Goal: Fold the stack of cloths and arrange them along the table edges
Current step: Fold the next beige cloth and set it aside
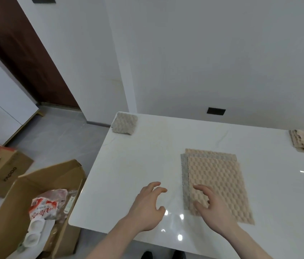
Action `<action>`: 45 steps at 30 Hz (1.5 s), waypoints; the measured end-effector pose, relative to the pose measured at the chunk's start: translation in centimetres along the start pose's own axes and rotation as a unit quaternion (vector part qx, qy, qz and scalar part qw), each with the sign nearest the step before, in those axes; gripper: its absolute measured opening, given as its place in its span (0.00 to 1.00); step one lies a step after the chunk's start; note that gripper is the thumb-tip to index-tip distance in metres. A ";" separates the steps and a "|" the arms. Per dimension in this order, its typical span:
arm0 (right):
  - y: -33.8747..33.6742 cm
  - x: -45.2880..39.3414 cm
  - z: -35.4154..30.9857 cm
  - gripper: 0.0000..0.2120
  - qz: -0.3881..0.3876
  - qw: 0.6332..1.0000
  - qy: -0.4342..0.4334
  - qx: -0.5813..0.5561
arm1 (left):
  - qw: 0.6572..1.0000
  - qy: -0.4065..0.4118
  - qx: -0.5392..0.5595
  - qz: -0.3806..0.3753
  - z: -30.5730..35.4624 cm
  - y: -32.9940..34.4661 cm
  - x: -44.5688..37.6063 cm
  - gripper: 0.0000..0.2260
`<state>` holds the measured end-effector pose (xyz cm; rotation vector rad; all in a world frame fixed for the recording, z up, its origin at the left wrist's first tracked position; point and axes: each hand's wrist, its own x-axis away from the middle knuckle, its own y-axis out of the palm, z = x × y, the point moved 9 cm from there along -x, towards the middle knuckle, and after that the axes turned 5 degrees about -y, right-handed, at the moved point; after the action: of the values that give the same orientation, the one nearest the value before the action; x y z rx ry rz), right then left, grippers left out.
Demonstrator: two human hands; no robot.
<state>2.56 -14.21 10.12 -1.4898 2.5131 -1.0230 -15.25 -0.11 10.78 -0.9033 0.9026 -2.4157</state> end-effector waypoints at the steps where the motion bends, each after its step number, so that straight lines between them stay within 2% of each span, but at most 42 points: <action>1: 0.0 0.2 0.1 0.21 0.005 1.000 0.002 -0.001 | 1.000 0.002 -0.002 -0.001 -0.2 0.1 0.0 0.25; 6: -0.3 2.4 2.3 0.21 0.037 0.999 0.032 0.002 | 0.998 0.033 -0.040 -0.033 -0.9 1.6 -1.2 0.25; 13: -3.0 5.0 6.2 0.21 0.062 0.997 0.052 0.016 | 0.994 0.059 -0.059 -0.075 2.0 6.0 -2.2 0.26; 23: -7.4 0.2 15.0 0.22 0.033 0.998 0.008 0.062 | 0.996 0.048 -0.063 -0.029 6.4 12.5 -6.8 0.26; 27: -7.1 -2.8 20.6 0.24 0.041 0.993 -0.022 0.106 | 0.991 0.085 -0.099 -0.020 5.9 17.2 -11.4 0.31; 30: -5.7 -3.8 24.9 0.29 0.075 0.982 -0.065 0.163 | 0.981 0.147 -0.123 0.015 4.8 20.7 -13.7 0.33; 32: -4.1 -3.8 26.8 0.36 0.110 0.963 -0.114 0.218 | 0.969 0.187 -0.124 0.099 3.8 21.9 -14.5 0.31; 34: -3.2 -3.7 27.4 0.38 0.149 0.942 -0.164 0.251 | 0.952 0.222 -0.113 0.178 3.4 22.6 -14.6 0.28; 36: -3.3 -3.6 27.5 0.38 0.181 0.933 -0.184 0.252 | 0.937 0.251 -0.106 0.221 3.2 23.0 -14.6 0.27; 41: -2.6 -3.4 27.9 0.40 0.189 0.922 -0.210 0.264 | 0.915 0.297 -0.138 0.235 3.2 23.8 -13.7 0.26; 45: -2.2 -3.1 27.9 0.36 0.188 0.927 -0.206 0.251 | 0.898 0.321 -0.146 0.265 3.3 23.9 -13.2 0.19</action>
<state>15.79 -26.82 -11.28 -0.9125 1.9364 -1.0418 -0.20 -11.08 -9.50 0.1166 1.5369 -2.1115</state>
